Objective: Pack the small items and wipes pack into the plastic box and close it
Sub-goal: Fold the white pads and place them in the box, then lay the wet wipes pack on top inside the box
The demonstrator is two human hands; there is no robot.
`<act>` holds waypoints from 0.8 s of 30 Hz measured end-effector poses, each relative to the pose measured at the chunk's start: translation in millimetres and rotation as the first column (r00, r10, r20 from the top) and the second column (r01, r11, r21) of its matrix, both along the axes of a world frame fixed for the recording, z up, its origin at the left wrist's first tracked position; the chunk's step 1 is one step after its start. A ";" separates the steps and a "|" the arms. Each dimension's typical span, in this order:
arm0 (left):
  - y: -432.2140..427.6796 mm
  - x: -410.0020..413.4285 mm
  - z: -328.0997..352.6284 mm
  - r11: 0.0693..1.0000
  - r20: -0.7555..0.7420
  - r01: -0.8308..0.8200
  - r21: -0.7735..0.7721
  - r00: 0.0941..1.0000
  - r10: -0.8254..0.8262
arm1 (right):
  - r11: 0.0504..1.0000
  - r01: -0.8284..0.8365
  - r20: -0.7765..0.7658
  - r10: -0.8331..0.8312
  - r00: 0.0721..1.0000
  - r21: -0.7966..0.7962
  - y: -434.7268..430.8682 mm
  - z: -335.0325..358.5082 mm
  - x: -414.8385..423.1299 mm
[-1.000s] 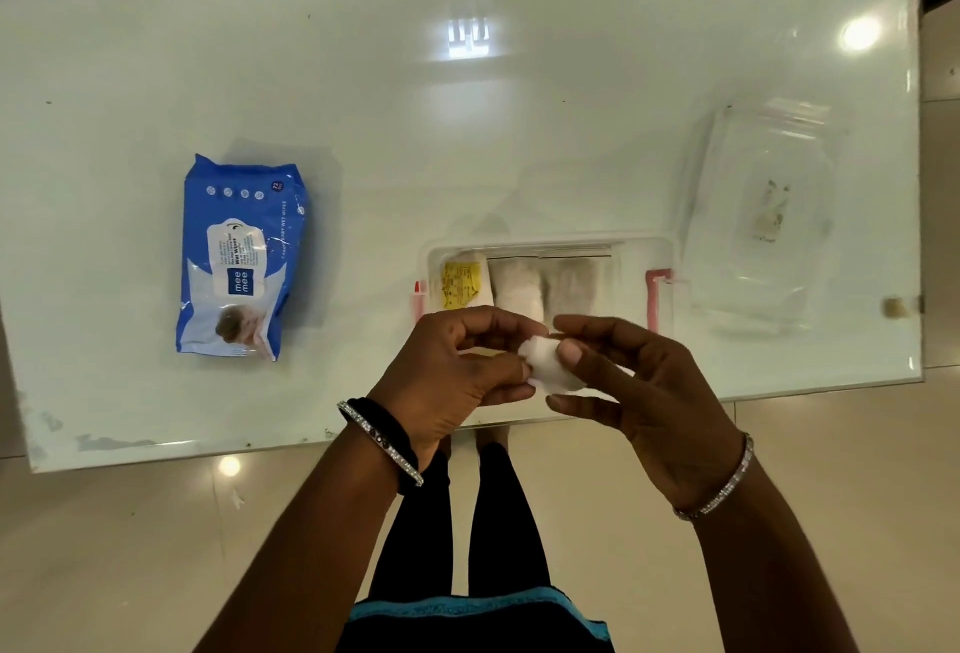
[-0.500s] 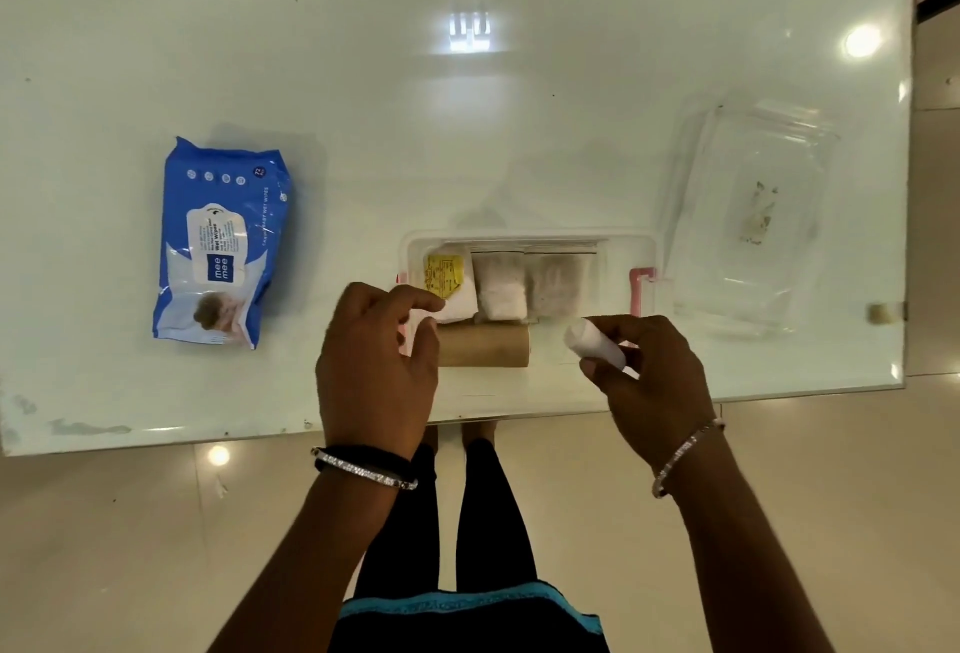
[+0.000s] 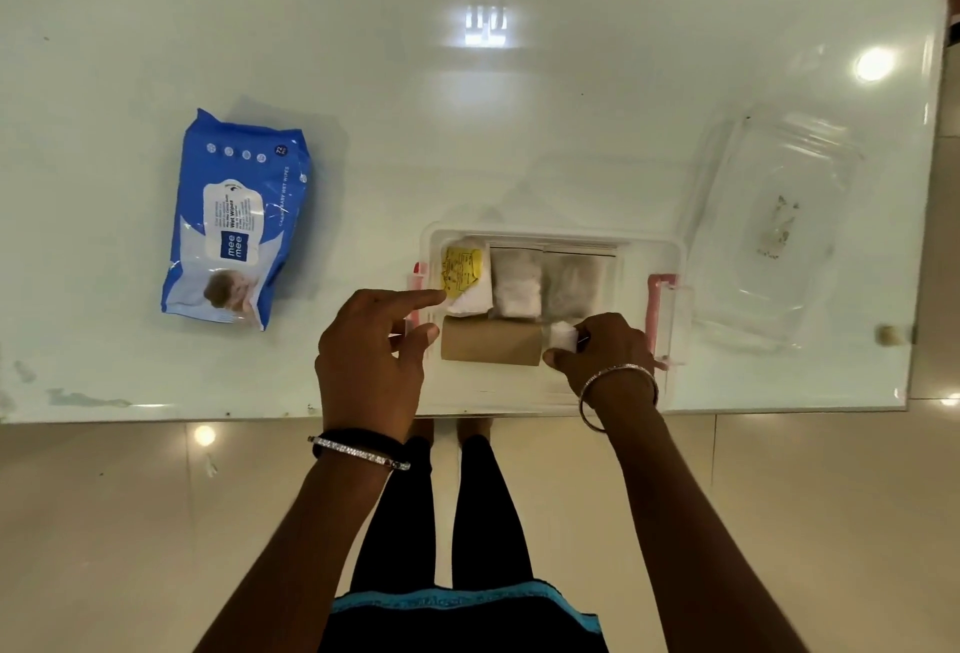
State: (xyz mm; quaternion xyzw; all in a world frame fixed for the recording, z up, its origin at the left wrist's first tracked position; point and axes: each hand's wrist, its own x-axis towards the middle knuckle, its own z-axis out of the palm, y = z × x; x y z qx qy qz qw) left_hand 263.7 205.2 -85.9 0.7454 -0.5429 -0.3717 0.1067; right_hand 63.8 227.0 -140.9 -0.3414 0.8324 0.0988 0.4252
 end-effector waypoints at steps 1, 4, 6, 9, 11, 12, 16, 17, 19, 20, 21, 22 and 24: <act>0.4 0.2 -1.1 1.000 -0.008 -0.006 0.002 1.000 0.006 | 1.000 0.017 -0.009 -0.017 1.000 0.009 -1.6 -2.0 0.3; 0.4 0.9 -3.5 1.000 -0.044 -0.023 0.001 0.999 0.023 | 0.996 0.074 -0.034 -0.073 0.997 0.045 -4.6 -6.9 0.5; -0.4 1.5 -5.2 0.999 -0.065 -0.039 0.008 0.997 0.039 | 0.993 0.084 -0.052 -0.080 0.995 0.078 -7.3 -8.2 1.0; -1.4 3.4 -6.9 0.998 -0.100 -0.060 0.032 0.993 0.063 | 0.992 0.063 -0.068 -0.055 0.996 0.113 -12.1 -4.2 1.5; -0.7 3.8 -6.5 0.997 -0.152 -0.063 0.052 0.986 0.070 | 0.988 0.076 -0.067 -0.068 0.995 0.132 -14.1 6.2 -2.5; -0.2 4.5 -5.4 0.996 -0.191 -0.065 0.060 0.979 0.075 | 0.986 0.090 -0.064 -0.082 0.995 0.143 -14.5 13.8 -5.8; 0.9 10.7 -2.4 0.988 -0.298 -0.149 0.040 0.942 0.154 | 0.995 0.040 -0.076 -0.033 0.997 0.091 -17.1 52.6 -16.3; 0.1 15.3 -2.3 0.977 -0.315 -0.207 0.057 0.925 0.214 | 0.999 0.018 -0.085 -0.016 0.996 0.027 -19.2 62.7 -14.3; -0.8 29.4 -3.6 0.941 -0.329 -0.320 0.111 0.882 0.339 | 0.991 -0.042 -0.095 0.030 0.995 -0.125 -26.6 80.4 -2.4; -0.8 38.7 -5.4 0.921 -0.324 -0.368 0.127 0.862 0.389 | 0.976 -0.086 -0.100 0.067 0.993 -0.200 -32.5 87.1 7.3; -0.8 47.4 -7.9 0.898 -0.316 -0.418 0.141 0.840 0.441 | 0.952 -0.136 -0.099 0.112 0.989 -0.273 -38.8 92.7 17.5; -1.3 57.9 -10.6 0.863 -0.308 -0.482 0.155 0.806 0.505 | 0.919 -0.181 -0.087 0.161 0.983 -0.349 -47.0 96.1 29.7; -2.8 78.7 -17.3 0.742 -0.302 -0.642 0.194 0.680 0.668 | 0.842 -0.219 -0.022 0.240 0.971 -0.493 -65.9 97.0 56.5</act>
